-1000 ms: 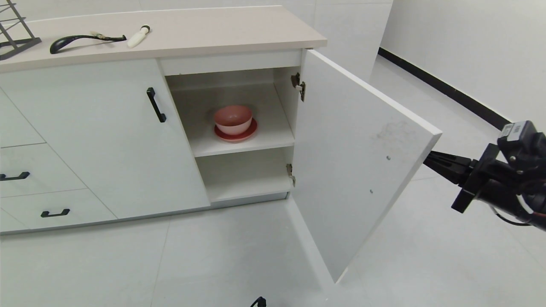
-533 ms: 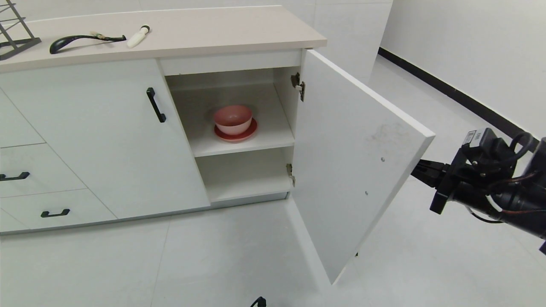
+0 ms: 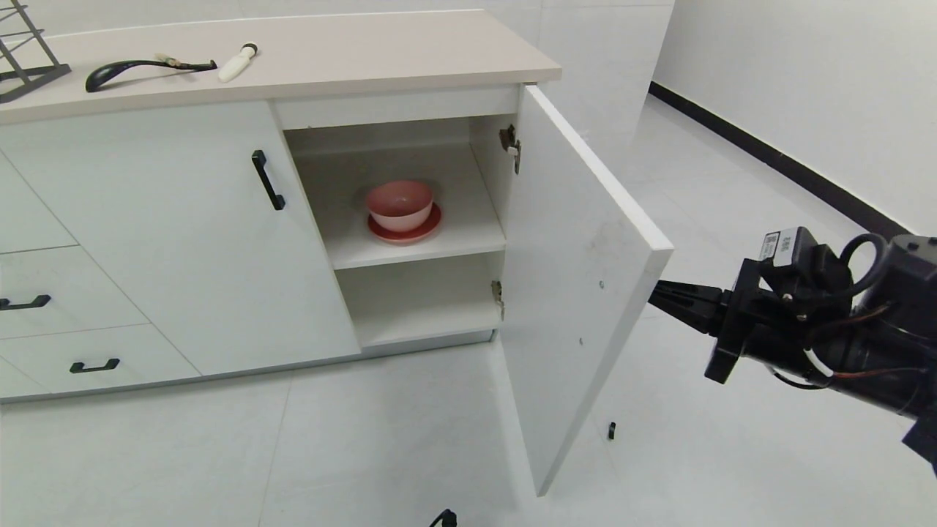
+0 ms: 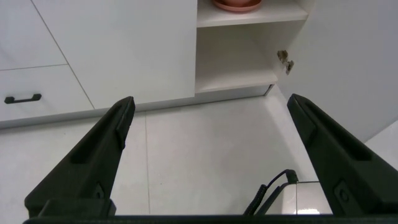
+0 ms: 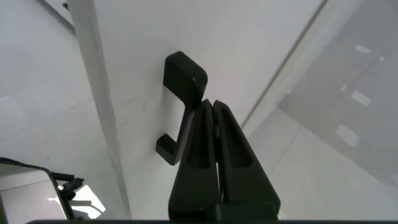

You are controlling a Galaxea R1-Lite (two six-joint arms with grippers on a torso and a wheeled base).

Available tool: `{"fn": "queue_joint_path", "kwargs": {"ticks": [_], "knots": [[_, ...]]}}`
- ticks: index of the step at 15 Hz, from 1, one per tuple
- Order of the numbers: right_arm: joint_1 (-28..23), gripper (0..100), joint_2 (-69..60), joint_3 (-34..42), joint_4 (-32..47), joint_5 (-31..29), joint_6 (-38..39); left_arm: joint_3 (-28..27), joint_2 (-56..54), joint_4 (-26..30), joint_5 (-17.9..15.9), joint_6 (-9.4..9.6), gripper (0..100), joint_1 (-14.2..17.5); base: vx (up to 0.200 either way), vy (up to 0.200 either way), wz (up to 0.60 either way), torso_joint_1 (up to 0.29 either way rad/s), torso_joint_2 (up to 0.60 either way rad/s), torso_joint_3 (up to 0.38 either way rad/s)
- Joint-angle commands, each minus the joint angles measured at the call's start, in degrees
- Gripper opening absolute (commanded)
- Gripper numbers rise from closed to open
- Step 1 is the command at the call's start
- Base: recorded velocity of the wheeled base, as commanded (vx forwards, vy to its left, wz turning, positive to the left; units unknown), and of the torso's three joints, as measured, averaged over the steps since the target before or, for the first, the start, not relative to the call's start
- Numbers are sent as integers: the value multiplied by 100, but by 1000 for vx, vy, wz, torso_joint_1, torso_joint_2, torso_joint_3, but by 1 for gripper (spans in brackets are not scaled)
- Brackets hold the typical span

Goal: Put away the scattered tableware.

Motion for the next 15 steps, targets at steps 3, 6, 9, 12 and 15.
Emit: {"fn": "queue_joint_path", "kwargs": {"ticks": [3, 6, 9, 12, 15], "knots": [[400, 0, 288, -425, 4, -13, 48, 0, 0, -1, 1, -4, 100, 1, 0, 0, 0, 0, 0, 0], [760, 0, 692, -812, -22, -13, 179, 0, 0, -1, 1, -4, 100, 1, 0, 0, 0, 0, 0, 0], [1103, 0, 1070, -1260, -31, -30, 250, 0, 0, -1, 10, -13, 100, 1, 0, 0, 0, 0, 0, 0], [1411, 0, 1439, -1568, -215, -48, 329, 0, 0, -10, 36, -39, 100, 1, 0, 0, 0, 0, 0, 0], [1595, 0, 1747, -1981, -268, -57, 399, 0, 0, -10, 36, -39, 100, 1, 0, 0, 0, 0, 0, 0]]}}
